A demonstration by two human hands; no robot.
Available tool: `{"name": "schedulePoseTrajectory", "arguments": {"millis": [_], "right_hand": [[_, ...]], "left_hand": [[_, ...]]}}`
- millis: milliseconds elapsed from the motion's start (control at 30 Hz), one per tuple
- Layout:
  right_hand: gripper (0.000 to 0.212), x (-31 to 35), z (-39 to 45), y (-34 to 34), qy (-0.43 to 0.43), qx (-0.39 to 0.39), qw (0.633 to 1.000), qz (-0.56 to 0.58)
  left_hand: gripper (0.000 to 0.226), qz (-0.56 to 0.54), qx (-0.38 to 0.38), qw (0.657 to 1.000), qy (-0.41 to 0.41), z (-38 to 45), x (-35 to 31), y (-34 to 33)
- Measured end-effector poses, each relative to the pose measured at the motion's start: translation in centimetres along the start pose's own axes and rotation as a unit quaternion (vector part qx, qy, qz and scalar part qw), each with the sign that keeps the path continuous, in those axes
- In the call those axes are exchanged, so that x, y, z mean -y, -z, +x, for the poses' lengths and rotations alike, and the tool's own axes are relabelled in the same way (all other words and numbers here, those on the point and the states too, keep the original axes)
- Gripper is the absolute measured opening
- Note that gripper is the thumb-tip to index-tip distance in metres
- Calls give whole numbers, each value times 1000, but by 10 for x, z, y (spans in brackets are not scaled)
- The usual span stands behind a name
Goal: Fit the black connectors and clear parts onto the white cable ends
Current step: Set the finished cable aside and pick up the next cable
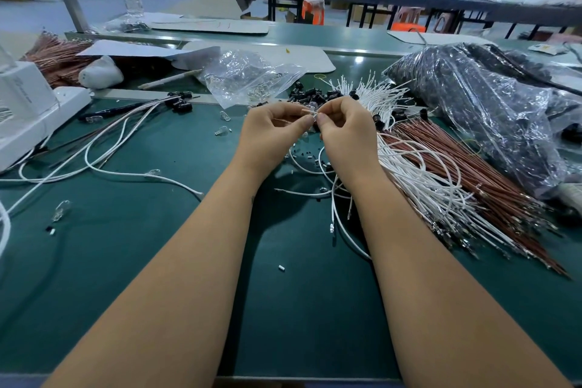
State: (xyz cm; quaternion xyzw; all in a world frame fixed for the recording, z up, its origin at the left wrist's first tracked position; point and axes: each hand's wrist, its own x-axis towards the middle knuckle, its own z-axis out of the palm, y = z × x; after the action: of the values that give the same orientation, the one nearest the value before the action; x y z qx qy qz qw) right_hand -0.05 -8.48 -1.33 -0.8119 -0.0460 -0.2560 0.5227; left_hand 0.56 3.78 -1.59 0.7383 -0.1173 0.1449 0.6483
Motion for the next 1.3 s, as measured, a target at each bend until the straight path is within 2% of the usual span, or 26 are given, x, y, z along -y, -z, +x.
{"name": "schedulePoseTrajectory", "arguments": {"millis": [167, 300, 433, 633, 933, 1133, 1300], "right_hand": [[10, 2, -1, 0, -11, 28, 1000, 9], [17, 2, -1, 0, -22, 35, 999, 16], [15, 2, -2, 0, -20, 49, 999, 10], [23, 2, -2, 1, -22, 58, 998, 6], [12, -7, 1, 0, 9, 5, 999, -48], [15, -7, 1, -3, 27, 45, 997, -56], [11, -5, -3, -6, 43, 61, 996, -56]], "left_hand": [[15, 14, -30, 999, -21, 2, 2, 3], [5, 29, -50, 998, -38, 4, 5, 5], [3, 37, -45, 997, -49, 4, 7, 5], [4, 43, -51, 995, -69, 5, 10, 5], [7, 22, 3, 1000, -17, 8, 11, 5], [14, -48, -30, 998, 26, 11, 11, 7], [12, -44, -28, 999, 5, 11, 12, 8]]}}
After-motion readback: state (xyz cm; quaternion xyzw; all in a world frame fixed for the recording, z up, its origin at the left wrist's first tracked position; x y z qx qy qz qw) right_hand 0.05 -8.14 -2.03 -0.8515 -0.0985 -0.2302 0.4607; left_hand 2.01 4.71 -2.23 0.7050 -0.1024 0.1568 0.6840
